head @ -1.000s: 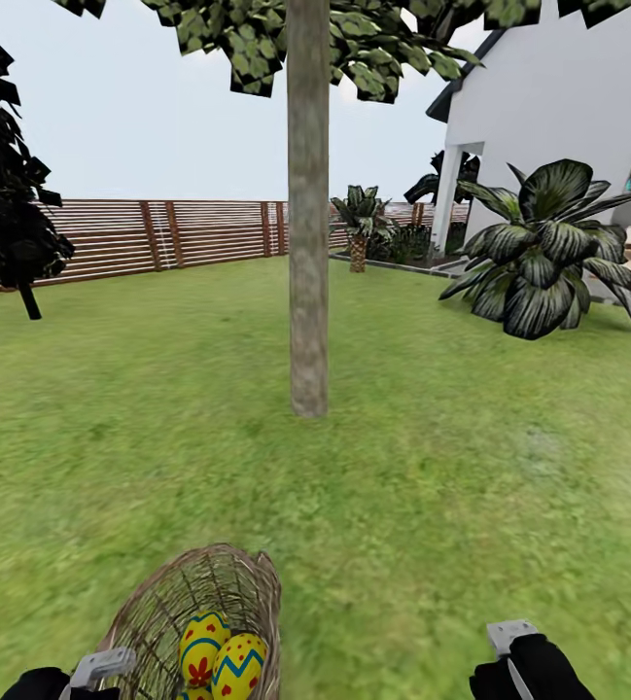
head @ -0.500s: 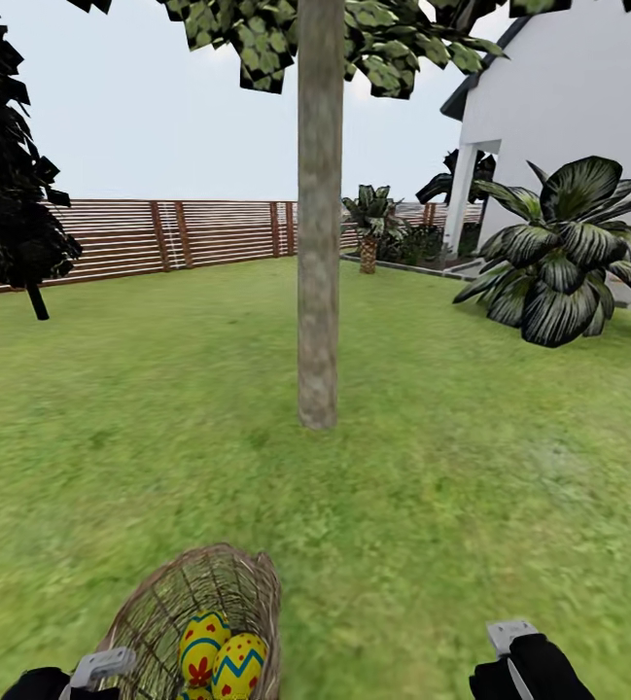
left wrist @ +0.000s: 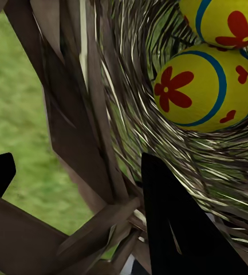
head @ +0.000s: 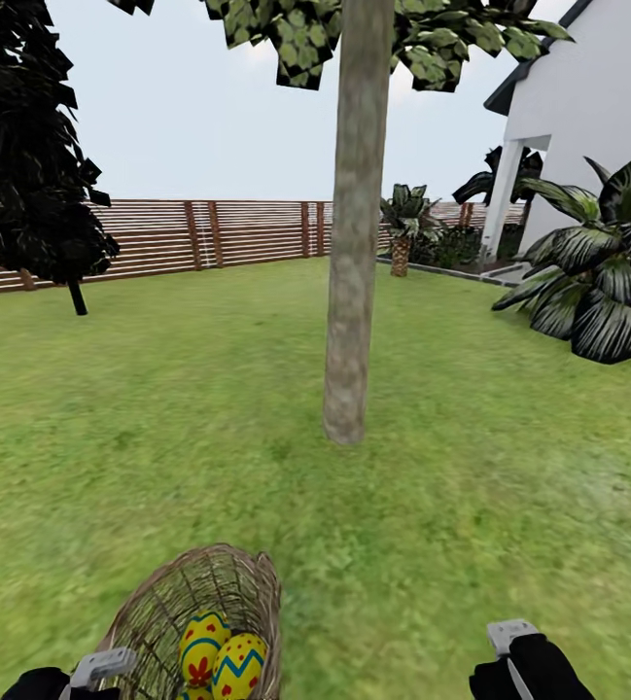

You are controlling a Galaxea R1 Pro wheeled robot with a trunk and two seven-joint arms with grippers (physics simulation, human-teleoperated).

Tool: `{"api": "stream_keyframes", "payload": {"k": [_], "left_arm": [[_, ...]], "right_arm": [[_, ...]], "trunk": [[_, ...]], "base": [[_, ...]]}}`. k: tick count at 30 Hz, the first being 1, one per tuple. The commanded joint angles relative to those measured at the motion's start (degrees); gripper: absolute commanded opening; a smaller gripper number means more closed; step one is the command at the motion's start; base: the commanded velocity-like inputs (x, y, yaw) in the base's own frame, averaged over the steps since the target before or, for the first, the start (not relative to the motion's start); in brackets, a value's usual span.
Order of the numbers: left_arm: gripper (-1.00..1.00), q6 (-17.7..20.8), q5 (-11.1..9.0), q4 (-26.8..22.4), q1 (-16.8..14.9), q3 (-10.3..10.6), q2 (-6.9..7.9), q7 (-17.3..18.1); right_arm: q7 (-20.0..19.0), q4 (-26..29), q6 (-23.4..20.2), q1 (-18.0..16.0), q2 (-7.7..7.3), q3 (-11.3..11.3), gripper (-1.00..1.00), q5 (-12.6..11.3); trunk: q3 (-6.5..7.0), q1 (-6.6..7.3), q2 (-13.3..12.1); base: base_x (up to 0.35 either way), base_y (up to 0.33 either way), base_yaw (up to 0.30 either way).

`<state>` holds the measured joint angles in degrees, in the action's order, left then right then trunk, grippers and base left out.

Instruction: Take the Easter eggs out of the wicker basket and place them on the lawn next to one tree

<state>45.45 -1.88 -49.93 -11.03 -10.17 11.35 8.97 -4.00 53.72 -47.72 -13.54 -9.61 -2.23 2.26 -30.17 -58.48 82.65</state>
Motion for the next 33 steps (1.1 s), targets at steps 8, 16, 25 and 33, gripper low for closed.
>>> {"api": "stream_keyframes", "payload": {"k": [8, 16, 25, 33], "left_arm": [[-1.0, 0.34, -0.66, -0.08, -0.04, -0.19, -0.01, 0.26], [-1.0, 0.36, -0.67, -0.1, -0.04, -0.2, -0.01, 0.26], [-1.0, 0.35, -0.67, -0.09, -0.04, -0.2, -0.01, 0.26], [-1.0, 0.4, -0.67, -0.08, -0.04, -0.2, -0.01, 0.26]], "right_arm": [[-0.31, 0.07, -0.27, -0.02, -0.06, -0.07, 1.0, 0.21], [-0.31, 0.07, -0.27, -0.04, -0.06, -0.09, 1.0, 0.22], [-0.31, 0.07, -0.27, -0.03, -0.06, -0.07, 1.0, 0.2], [-0.31, 0.07, -0.27, -0.02, -0.06, -0.06, 1.0, 0.2]], "trunk": [[-0.06, -0.03, 0.03], [-0.06, -0.03, 0.03], [-0.06, -0.03, 0.03], [-0.06, -0.03, 0.03]], "base": [[0.337, 0.0, 0.001], [0.337, 0.0, 0.0], [0.337, 0.0, 0.0], [0.337, 0.0, 0.0]]}}
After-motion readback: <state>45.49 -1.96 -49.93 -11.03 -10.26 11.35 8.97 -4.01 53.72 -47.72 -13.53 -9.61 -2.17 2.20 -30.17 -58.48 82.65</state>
